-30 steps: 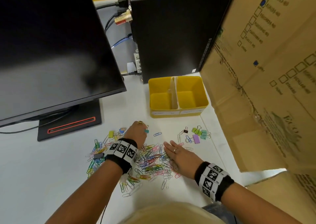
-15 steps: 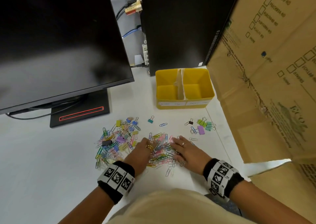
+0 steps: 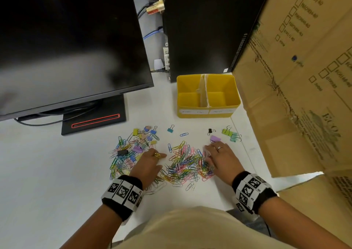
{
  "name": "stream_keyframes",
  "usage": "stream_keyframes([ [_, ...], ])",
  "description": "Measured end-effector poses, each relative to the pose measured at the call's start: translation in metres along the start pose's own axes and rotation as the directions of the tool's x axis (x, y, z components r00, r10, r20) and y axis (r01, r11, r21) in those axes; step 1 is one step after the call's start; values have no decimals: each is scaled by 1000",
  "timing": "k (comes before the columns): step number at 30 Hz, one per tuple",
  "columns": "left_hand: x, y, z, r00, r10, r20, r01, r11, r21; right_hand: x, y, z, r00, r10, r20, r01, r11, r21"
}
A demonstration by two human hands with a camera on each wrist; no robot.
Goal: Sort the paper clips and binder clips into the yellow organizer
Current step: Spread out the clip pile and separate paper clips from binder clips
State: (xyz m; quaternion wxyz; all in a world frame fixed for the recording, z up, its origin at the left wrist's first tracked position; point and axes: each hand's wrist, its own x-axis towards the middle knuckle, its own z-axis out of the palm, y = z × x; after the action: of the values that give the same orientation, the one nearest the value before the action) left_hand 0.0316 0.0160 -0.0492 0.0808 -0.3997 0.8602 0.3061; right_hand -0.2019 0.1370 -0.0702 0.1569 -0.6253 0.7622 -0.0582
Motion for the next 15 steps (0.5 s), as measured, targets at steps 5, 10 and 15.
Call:
stream_keyframes([
  [5, 30, 33, 0, 990, 140, -29, -136, 985, 106, -3, 29, -20, 986, 164, 41, -162, 986, -39],
  [10, 78, 93, 0, 963, 261, 74, -271, 918, 290, -5, 40, -27, 980, 184, 78, -182, 983, -34],
  [15, 107, 118, 8, 966, 187, 176, -252, 823, 508, 13, 27, -31, 976, 191, -103, -178, 977, 120],
])
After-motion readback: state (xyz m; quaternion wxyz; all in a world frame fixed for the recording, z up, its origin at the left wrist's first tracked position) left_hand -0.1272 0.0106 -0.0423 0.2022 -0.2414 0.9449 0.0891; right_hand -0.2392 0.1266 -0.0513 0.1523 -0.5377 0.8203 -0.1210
